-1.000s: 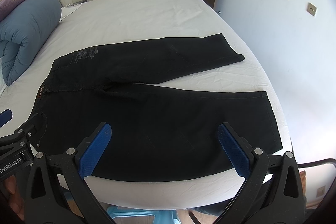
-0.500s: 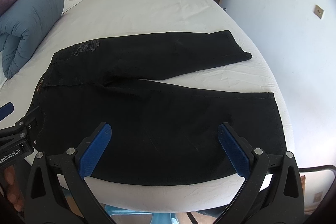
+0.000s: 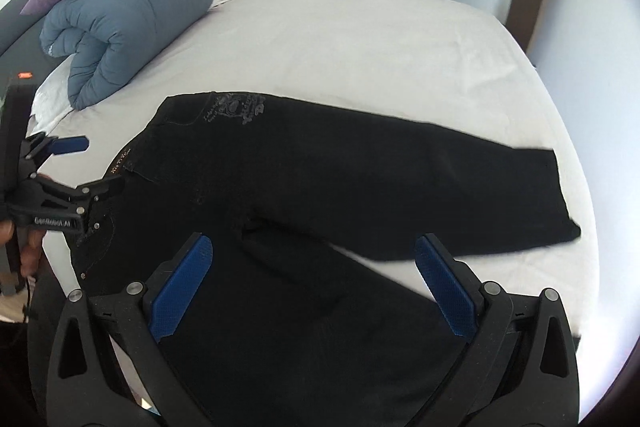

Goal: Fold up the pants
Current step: 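Move the right tool to the jeans waistband while the left tool approaches the waistband too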

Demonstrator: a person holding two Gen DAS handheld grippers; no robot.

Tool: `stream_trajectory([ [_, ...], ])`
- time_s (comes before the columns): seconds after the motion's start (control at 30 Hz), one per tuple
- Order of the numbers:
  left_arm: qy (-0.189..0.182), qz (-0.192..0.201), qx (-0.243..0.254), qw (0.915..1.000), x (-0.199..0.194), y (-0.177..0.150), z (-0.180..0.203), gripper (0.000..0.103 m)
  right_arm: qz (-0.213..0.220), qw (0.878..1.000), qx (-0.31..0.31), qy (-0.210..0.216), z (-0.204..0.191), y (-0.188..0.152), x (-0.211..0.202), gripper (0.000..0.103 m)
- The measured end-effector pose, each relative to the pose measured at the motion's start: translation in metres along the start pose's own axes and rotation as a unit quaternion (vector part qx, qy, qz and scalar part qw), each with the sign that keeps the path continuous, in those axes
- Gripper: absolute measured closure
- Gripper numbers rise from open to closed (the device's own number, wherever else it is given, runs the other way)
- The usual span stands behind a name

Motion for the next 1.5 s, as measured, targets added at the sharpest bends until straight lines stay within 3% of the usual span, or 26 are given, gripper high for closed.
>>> stream_trajectory([
  [0.1, 0.068, 0.025, 0.048, 0.9962, 0.025, 0.045, -0.022, 0.000, 0.014, 0.998, -0.054, 0.015, 0.010, 0.045, 0.025, 0.001],
  [0.17, 0.060, 0.023, 0.078, 0.9949, 0.046, 0.078, -0.034, 0.000, 0.012, 0.995, -0.091, 0.026, 0.015, 0.076, 0.049, 0.006],
  [0.23, 0.049, 0.011, 0.107, 0.9930, 0.069, 0.105, -0.041, 0.000, 0.002, 0.991, -0.126, 0.040, 0.017, 0.105, 0.074, 0.018],
  [0.33, 0.044, -0.023, 0.169, 0.9844, 0.112, 0.139, -0.050, 0.003, -0.027, 0.982, -0.175, 0.063, 0.019, 0.148, 0.114, 0.027],
  [0.4, 0.025, -0.059, 0.190, 0.9796, 0.137, 0.151, -0.059, 0.006, -0.042, 0.977, -0.195, 0.079, 0.020, 0.173, 0.137, 0.034],
  [0.53, 0.028, -0.104, 0.232, 0.9669, 0.178, 0.160, -0.069, 0.008, -0.058, 0.969, -0.220, 0.098, 0.024, 0.206, 0.175, 0.039],
  [0.6, 0.028, -0.121, 0.248, 0.9609, 0.194, 0.159, -0.071, 0.008, -0.067, 0.966, -0.228, 0.102, 0.021, 0.213, 0.190, 0.041],
  [0.7, 0.004, -0.135, 0.249, 0.9589, 0.209, 0.161, -0.074, 0.011, -0.080, 0.959, -0.252, 0.107, 0.014, 0.220, 0.211, 0.047],
  [0.77, -0.012, -0.153, 0.261, 0.9530, 0.218, 0.163, -0.074, 0.013, -0.089, 0.951, -0.273, 0.113, 0.009, 0.223, 0.224, 0.048],
  [0.83, -0.016, -0.171, 0.283, 0.9435, 0.228, 0.164, -0.072, 0.023, -0.100, 0.943, -0.296, 0.117, 0.004, 0.222, 0.233, 0.048],
  [0.9, -0.048, -0.193, 0.287, 0.9369, 0.234, 0.165, -0.072, 0.040, -0.111, 0.935, -0.314, 0.121, -0.001, 0.224, 0.242, 0.053],
  [1.03, -0.087, -0.232, 0.296, 0.9226, 0.240, 0.169, -0.073, 0.057, -0.124, 0.925, -0.335, 0.129, -0.011, 0.227, 0.254, 0.053],
  [1.1, -0.102, -0.248, 0.300, 0.9153, 0.243, 0.173, -0.070, 0.074, -0.129, 0.923, -0.340, 0.129, -0.013, 0.231, 0.261, 0.053],
  [1.27, -0.108, -0.252, 0.303, 0.9128, 0.243, 0.167, -0.064, 0.095, -0.127, 0.924, -0.336, 0.131, -0.013, 0.241, 0.274, 0.053],
  [1.37, -0.108, -0.243, 0.304, 0.9150, 0.237, 0.160, -0.069, 0.097, -0.132, 0.920, -0.344, 0.136, -0.011, 0.239, 0.276, 0.053],
  [1.5, -0.090, -0.214, 0.311, 0.9216, 0.226, 0.148, -0.062, 0.098, -0.143, 0.918, -0.342, 0.142, -0.004, 0.246, 0.288, 0.067],
])
Point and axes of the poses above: each gripper's, at about its wrist camera, not at the fingertips, and x roughly the way its jaws point, z to its right, y to its top, the point moved 1 cm from there along x, roughly the way its jaws point, and after that the axes turned 8 degrees about -z, right-handed, at the moved point
